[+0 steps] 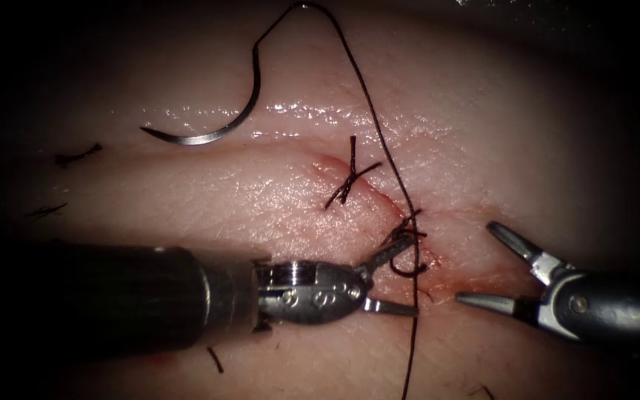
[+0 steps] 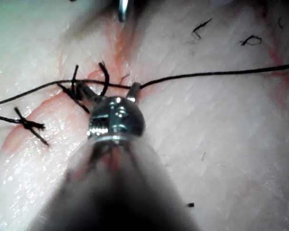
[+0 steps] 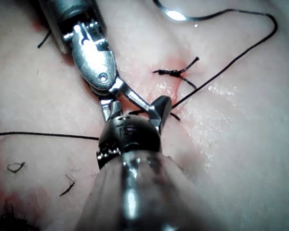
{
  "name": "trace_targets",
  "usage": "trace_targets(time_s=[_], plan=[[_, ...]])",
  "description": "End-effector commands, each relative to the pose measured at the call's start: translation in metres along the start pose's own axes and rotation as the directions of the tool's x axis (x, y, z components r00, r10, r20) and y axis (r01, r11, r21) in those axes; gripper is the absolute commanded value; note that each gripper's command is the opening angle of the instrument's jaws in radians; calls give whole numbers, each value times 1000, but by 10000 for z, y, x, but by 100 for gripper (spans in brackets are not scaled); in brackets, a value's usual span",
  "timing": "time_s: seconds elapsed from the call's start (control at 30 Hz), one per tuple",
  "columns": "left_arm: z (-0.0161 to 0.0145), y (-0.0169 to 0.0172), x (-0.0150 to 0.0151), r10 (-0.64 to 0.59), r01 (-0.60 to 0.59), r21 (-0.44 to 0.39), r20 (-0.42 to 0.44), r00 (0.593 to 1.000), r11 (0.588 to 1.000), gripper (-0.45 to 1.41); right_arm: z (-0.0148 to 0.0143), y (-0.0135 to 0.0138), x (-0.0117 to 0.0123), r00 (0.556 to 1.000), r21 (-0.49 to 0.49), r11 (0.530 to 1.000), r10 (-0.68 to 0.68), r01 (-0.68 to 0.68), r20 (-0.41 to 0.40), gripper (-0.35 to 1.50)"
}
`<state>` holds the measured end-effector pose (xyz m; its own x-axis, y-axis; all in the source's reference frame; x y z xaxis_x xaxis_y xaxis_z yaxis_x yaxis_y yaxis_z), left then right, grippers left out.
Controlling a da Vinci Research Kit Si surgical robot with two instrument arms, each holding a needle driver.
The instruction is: Wound Closure
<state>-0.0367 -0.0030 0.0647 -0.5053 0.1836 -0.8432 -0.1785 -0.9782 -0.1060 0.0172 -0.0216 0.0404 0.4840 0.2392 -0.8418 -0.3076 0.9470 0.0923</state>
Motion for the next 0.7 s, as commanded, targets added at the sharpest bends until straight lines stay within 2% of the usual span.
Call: trace_targets(time_s=[0.03, 0.33, 0.7], plan=[[5, 1, -1, -2, 2, -8, -6, 1000, 1000, 66, 8, -4, 0, 1000, 1, 1000, -1, 1, -2, 115], [-5, 2, 22, -22, 22, -24, -12, 1000, 999, 64, 10, -5, 0, 1000, -1, 1000, -1, 1, -1, 115], [-8, 1, 26, -25, 25, -28, -13, 1000, 999, 64, 20, -12, -3, 1000, 1, 1000, -7, 7, -11, 115]])
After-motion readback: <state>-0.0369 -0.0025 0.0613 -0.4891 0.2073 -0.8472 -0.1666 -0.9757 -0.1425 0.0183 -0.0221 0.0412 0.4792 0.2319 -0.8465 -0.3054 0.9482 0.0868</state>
